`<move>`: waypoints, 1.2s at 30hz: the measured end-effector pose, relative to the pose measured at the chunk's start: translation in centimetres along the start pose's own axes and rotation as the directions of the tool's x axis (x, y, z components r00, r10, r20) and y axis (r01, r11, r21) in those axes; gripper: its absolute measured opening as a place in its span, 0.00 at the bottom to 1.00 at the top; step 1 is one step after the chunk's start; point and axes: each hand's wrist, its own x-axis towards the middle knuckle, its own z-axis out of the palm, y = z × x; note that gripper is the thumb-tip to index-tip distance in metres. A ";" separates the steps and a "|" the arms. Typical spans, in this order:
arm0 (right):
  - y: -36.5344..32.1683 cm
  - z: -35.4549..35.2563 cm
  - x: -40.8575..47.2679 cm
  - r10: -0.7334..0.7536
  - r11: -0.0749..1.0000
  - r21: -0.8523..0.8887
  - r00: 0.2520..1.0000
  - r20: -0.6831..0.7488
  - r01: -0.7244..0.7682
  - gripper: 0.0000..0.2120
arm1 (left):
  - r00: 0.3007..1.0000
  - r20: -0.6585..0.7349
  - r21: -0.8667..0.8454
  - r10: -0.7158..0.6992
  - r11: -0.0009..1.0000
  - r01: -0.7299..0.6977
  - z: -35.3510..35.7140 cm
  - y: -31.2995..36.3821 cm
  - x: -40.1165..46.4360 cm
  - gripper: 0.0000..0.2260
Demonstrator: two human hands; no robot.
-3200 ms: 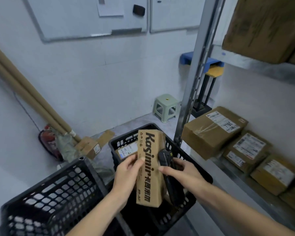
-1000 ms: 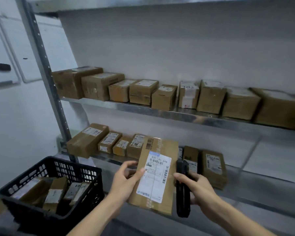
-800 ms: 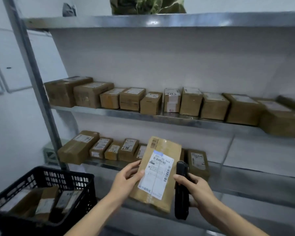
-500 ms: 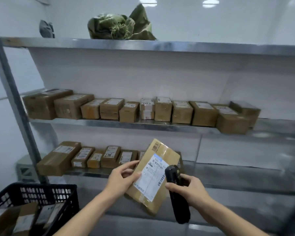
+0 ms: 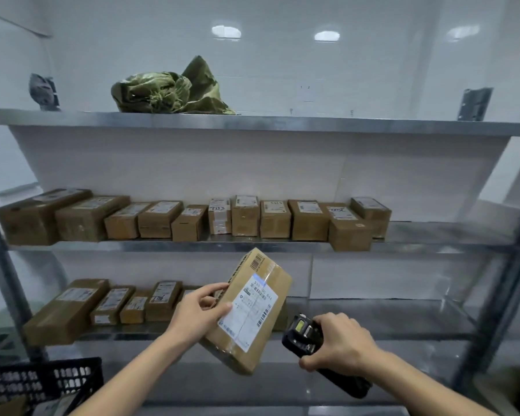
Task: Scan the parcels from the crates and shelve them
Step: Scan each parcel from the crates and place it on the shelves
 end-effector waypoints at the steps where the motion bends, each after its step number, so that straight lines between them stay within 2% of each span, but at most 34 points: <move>1: 0.4 -0.2 -0.1 0.002 1.000 -0.030 1.000 -0.004 -0.002 0.27 | 1.000 0.001 -0.005 -0.001 1.000 0.001 0.3 0.4 0.1 0.15; 10: 3.6 -1.9 -0.9 0.038 0.984 -0.172 0.999 0.003 -0.037 0.24 | 1.000 0.000 -0.006 -0.010 1.000 0.010 3.3 2.7 0.0 0.15; 24: 6.7 -2.3 -1.1 0.041 0.981 -0.187 0.999 0.001 -0.040 0.25 | 1.000 0.011 -0.018 -0.013 1.000 0.013 6.4 3.8 -0.1 0.14; 27: 7.5 -2.3 -1.1 0.031 0.995 -0.095 0.999 -0.008 -0.032 0.27 | 0.999 0.028 -0.047 -0.025 0.999 0.026 7.1 3.7 0.0 0.14; 30: 8.3 -2.0 -1.1 -0.003 0.987 0.163 1.000 -0.015 0.005 0.27 | 0.999 0.034 -0.104 -0.036 0.994 0.040 8.5 3.6 0.1 0.14; 33: 9.0 -1.2 -1.5 -0.111 0.864 0.495 0.994 0.011 0.091 0.22 | 0.997 0.031 -0.168 -0.070 0.983 0.074 10.9 3.5 0.2 0.13; 36: 9.9 -0.7 -1.9 -0.161 0.779 0.614 0.987 0.000 0.127 0.21 | 0.995 0.024 -0.203 -0.097 0.974 0.100 13.5 3.4 0.3 0.10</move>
